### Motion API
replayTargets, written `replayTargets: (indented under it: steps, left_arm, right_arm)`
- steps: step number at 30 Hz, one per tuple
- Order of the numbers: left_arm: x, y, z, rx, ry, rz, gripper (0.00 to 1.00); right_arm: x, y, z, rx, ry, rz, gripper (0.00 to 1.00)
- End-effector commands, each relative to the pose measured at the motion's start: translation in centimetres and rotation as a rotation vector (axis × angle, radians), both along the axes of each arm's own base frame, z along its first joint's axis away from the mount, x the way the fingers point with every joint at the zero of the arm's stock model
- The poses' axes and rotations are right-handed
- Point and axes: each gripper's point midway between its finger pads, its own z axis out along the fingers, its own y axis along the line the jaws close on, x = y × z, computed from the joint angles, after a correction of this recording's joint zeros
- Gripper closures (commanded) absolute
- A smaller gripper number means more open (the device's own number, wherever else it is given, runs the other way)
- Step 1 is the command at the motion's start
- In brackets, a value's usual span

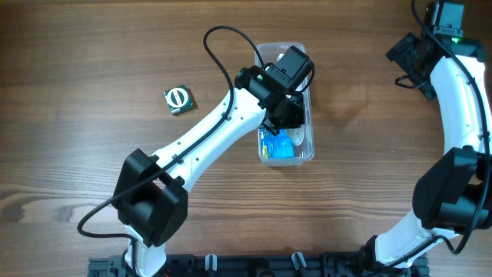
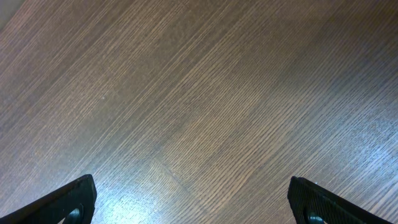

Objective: Pack container
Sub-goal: 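Carry the white bottle into the clear container and release, then lift left gripper out of the container toward the green Zam-Buk box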

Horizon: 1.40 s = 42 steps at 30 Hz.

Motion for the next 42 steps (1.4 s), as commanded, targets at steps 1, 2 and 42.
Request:
replayTargets:
  steps: [1, 2, 42]
  left_arm:
    - [0.4, -0.4, 0.5, -0.01, -0.012, 0.012, 0.66]
    - [0.4, -0.4, 0.5, -0.009, -0.012, 0.012, 0.64]
    - [3.9, 6.8, 10.2, -0.027, -0.278, 0.12, 0.25]
  right_arm:
    - [0.0, -0.4, -0.7, -0.007, 0.014, -0.023, 0.0]
    - [0.0, -0.4, -0.7, -0.007, 0.014, -0.022, 0.0]
    - [0.0, -0.4, -0.7, -0.007, 0.014, -0.022, 0.0]
